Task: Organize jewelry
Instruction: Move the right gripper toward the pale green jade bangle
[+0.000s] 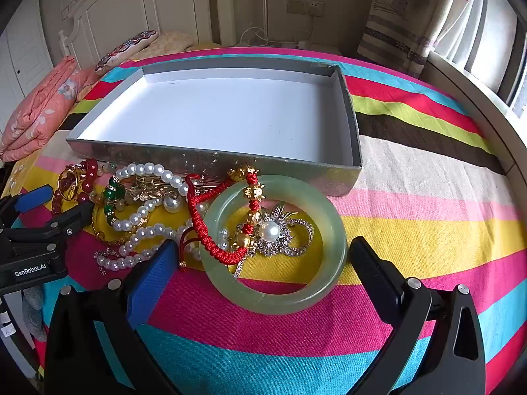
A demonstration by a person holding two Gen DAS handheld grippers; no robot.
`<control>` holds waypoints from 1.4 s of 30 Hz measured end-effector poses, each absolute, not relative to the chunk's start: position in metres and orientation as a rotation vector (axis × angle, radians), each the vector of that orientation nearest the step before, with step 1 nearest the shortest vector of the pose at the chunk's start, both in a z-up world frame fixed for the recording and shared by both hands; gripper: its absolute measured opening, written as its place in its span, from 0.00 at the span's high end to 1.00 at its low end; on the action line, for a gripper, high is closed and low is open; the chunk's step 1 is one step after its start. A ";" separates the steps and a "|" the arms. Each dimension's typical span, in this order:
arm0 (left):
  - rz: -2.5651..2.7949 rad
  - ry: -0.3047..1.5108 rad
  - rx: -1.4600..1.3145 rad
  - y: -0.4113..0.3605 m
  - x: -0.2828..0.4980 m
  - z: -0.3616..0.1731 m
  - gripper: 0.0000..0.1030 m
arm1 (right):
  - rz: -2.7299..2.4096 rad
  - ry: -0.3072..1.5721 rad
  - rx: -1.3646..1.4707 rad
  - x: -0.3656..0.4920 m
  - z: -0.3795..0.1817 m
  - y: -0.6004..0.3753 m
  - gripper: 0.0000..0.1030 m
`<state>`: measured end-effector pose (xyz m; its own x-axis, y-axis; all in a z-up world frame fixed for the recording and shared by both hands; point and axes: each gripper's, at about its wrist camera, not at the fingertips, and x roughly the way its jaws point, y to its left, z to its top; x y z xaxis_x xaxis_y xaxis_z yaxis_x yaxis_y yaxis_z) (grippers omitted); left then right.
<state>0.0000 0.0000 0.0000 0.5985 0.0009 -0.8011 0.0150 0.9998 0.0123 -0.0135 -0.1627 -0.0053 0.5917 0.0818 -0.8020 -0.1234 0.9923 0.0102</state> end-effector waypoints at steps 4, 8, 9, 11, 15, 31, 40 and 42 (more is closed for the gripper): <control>-0.008 0.928 0.018 0.000 0.000 0.000 0.02 | 0.120 0.930 -0.048 -0.013 -0.006 -0.163 0.04; -0.008 0.928 0.018 0.000 -0.001 0.000 0.02 | 0.120 0.930 -0.048 -0.013 -0.006 -0.163 0.04; -0.008 0.929 0.018 0.000 0.000 0.000 0.02 | 0.120 0.930 -0.048 -0.014 -0.006 -0.163 0.04; -0.008 0.929 0.018 0.000 0.000 0.000 0.02 | 0.120 0.930 -0.048 -0.014 -0.006 -0.163 0.04; -0.008 0.929 0.018 0.000 0.000 0.000 0.02 | 0.120 0.931 -0.048 -0.013 -0.005 -0.163 0.04; -0.008 0.929 0.018 0.000 0.000 0.000 0.02 | 0.121 0.931 -0.047 -0.015 -0.008 -0.164 0.04; -0.011 0.930 0.019 0.000 0.000 0.000 0.02 | 0.225 0.995 -0.108 -0.016 -0.010 -0.164 0.04; -0.018 0.931 0.024 0.000 -0.002 0.000 0.02 | 0.247 0.995 -0.100 -0.025 -0.009 -0.169 0.04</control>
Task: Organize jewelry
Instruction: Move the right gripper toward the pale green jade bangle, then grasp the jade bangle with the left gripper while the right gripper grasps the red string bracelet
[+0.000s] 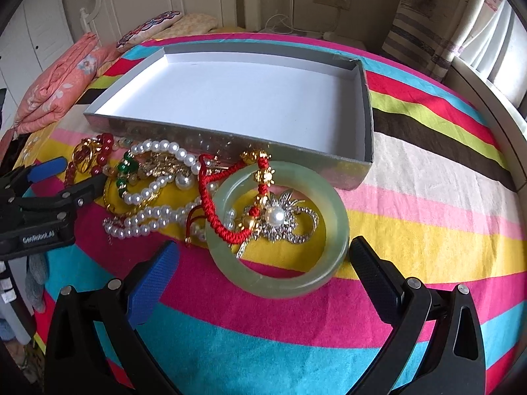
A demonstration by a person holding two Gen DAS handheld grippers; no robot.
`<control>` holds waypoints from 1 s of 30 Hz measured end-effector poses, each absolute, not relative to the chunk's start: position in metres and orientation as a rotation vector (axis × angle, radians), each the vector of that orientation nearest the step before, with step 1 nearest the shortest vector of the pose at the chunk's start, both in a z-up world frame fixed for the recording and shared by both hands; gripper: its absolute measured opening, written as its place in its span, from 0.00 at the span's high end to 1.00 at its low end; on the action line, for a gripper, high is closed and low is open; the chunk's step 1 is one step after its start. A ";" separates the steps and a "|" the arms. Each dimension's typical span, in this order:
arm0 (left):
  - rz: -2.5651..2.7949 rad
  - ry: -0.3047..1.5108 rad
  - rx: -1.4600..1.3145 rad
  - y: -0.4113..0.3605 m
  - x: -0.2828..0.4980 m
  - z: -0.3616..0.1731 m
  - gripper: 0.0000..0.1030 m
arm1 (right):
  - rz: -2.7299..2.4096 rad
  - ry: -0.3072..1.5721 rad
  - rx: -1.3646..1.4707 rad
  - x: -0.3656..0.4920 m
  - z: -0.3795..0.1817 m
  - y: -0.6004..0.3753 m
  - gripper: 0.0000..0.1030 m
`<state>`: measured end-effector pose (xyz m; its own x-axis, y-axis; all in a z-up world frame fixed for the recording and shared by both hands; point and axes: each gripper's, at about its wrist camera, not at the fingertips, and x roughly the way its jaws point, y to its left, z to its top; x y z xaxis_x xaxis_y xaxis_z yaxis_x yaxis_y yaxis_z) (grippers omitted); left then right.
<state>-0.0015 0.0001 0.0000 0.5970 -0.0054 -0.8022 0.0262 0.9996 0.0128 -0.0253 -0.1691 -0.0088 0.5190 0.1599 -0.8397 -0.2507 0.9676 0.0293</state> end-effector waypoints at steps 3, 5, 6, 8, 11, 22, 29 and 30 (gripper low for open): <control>-0.031 0.943 0.032 0.001 -0.005 0.001 0.02 | 0.301 0.952 -0.033 -0.042 -0.002 -0.181 0.04; -0.048 0.952 0.039 0.002 -0.008 0.000 0.02 | 0.333 0.903 0.006 -0.051 0.005 -0.189 0.04; -0.051 0.952 0.036 0.004 -0.011 0.000 0.02 | 0.348 0.872 0.027 -0.055 0.009 -0.193 0.04; -0.056 0.943 0.020 0.008 -0.020 0.003 0.02 | 0.360 0.818 0.059 -0.061 0.016 -0.198 0.04; -0.106 0.918 -0.043 0.014 -0.024 0.006 0.04 | 0.421 0.771 0.088 -0.066 0.024 -0.197 0.05; -0.138 0.821 -0.134 0.025 -0.042 0.018 0.37 | 0.401 0.774 -0.148 -0.047 0.020 -0.155 0.53; -0.159 0.828 -0.143 0.029 -0.039 0.016 0.49 | 0.392 0.785 -0.124 -0.041 0.011 -0.160 0.83; -0.157 0.828 -0.139 0.028 -0.039 0.017 0.49 | 0.393 0.778 -0.118 -0.043 0.013 -0.160 0.85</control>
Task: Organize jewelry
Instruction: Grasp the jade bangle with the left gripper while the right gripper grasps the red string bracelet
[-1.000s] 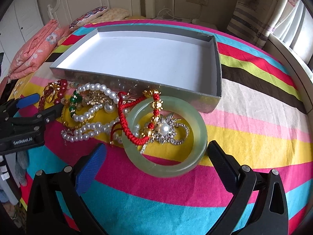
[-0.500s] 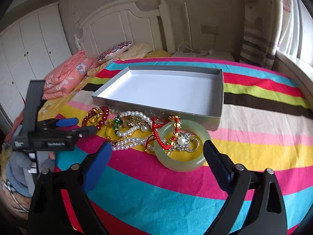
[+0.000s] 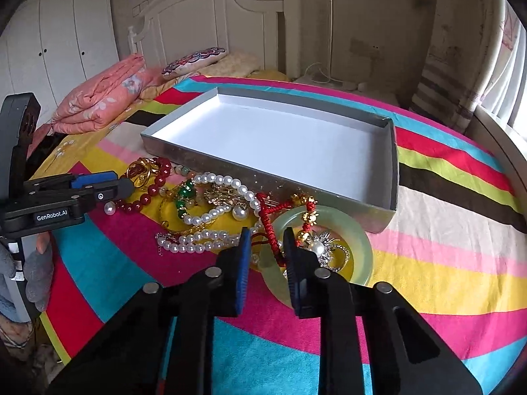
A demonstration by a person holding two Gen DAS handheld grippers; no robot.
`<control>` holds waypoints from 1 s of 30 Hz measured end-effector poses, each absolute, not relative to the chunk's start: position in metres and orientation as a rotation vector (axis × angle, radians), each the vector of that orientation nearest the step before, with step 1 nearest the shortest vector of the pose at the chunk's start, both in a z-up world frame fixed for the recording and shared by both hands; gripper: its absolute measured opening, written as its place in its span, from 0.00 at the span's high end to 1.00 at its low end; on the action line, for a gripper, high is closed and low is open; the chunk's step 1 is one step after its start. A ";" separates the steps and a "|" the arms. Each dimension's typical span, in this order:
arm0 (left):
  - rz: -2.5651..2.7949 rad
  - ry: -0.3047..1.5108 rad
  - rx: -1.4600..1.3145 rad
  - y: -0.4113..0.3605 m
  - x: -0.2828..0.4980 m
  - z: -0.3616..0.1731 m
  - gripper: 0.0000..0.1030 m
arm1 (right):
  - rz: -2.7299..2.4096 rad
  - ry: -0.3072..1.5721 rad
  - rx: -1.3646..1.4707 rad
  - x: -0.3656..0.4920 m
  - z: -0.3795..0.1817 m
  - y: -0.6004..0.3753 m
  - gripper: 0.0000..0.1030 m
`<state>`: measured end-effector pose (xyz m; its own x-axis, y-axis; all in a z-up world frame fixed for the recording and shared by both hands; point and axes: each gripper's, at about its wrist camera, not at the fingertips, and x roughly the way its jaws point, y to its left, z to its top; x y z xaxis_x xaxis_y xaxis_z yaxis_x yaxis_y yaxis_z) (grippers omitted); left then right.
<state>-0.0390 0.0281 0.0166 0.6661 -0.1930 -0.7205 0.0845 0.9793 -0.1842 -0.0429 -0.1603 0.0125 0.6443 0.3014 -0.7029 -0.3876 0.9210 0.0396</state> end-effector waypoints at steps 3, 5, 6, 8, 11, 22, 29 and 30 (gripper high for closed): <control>-0.172 0.812 -0.148 0.029 -0.042 0.018 0.49 | 0.390 0.732 -0.096 -0.053 0.020 -0.170 0.92; -0.191 0.793 -0.146 0.027 -0.044 0.021 0.49 | 0.393 0.703 -0.072 -0.059 0.026 -0.179 0.94; -0.196 0.790 -0.141 0.026 -0.046 0.021 0.49 | 0.390 0.693 -0.060 -0.062 0.029 -0.184 0.94; -0.211 0.778 -0.113 0.016 -0.050 0.023 0.49 | 0.385 0.673 -0.019 -0.066 0.033 -0.197 0.94; -0.254 0.775 -0.099 0.000 -0.055 0.026 0.47 | 0.381 0.648 0.040 -0.072 0.038 -0.215 0.94; -0.317 0.734 -0.069 -0.037 -0.071 0.040 0.27 | 0.463 0.710 -0.161 -0.057 0.027 -0.165 0.32; -0.304 0.729 -0.076 -0.030 -0.079 0.045 0.26 | 0.445 0.787 -0.165 -0.038 0.011 -0.159 0.80; -0.305 0.731 -0.072 -0.031 -0.078 0.045 0.26 | 0.448 0.787 -0.153 -0.038 0.010 -0.162 0.84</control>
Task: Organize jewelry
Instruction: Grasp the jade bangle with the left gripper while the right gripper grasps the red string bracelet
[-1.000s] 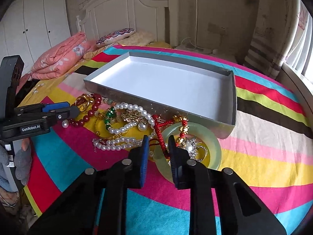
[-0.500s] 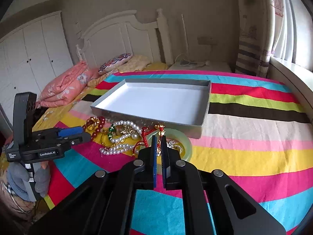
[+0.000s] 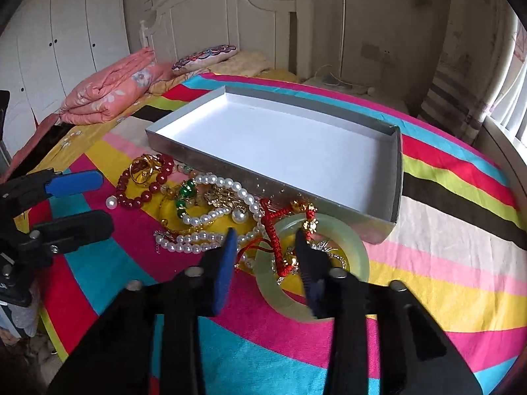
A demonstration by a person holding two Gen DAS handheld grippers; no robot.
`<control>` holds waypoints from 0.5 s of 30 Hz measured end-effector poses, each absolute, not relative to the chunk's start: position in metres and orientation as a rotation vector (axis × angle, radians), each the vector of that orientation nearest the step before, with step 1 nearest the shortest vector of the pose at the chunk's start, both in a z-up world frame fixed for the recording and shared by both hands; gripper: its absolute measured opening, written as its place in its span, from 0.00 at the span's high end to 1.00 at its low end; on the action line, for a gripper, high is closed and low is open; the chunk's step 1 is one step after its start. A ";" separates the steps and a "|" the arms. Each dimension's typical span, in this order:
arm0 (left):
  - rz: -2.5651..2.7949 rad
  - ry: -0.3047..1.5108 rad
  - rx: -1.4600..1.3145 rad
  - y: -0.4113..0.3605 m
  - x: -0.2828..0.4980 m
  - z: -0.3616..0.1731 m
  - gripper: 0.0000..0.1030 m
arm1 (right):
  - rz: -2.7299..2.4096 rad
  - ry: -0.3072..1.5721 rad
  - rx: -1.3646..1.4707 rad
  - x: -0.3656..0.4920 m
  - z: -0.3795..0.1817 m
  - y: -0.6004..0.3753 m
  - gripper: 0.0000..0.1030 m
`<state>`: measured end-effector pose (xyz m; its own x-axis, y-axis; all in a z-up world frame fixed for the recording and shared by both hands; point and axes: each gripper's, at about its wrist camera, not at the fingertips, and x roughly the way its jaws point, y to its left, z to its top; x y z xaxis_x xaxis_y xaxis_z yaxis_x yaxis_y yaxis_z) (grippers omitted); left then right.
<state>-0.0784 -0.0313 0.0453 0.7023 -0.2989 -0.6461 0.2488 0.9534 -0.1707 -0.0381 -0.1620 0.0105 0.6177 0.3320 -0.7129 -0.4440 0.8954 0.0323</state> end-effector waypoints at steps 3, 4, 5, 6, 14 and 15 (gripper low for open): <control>-0.323 0.738 -0.045 -0.043 -0.077 0.047 0.26 | 0.432 0.750 -0.127 -0.048 0.019 -0.173 0.94; -0.331 0.738 -0.029 -0.049 -0.077 0.047 0.26 | 0.423 0.733 -0.110 -0.051 0.024 -0.178 0.94; -0.342 0.738 -0.004 -0.057 -0.076 0.048 0.26 | 0.420 0.710 -0.072 -0.056 0.029 -0.189 0.94; -0.352 0.738 0.013 -0.063 -0.076 0.048 0.26 | 0.422 0.694 -0.034 -0.060 0.034 -0.199 0.94; -0.485 0.801 0.106 -0.122 -0.056 0.040 0.26 | 0.386 0.592 0.143 -0.080 0.055 -0.265 0.94; -0.506 0.826 0.082 -0.126 -0.050 0.038 0.26 | 0.388 0.589 0.153 -0.082 0.055 -0.269 0.94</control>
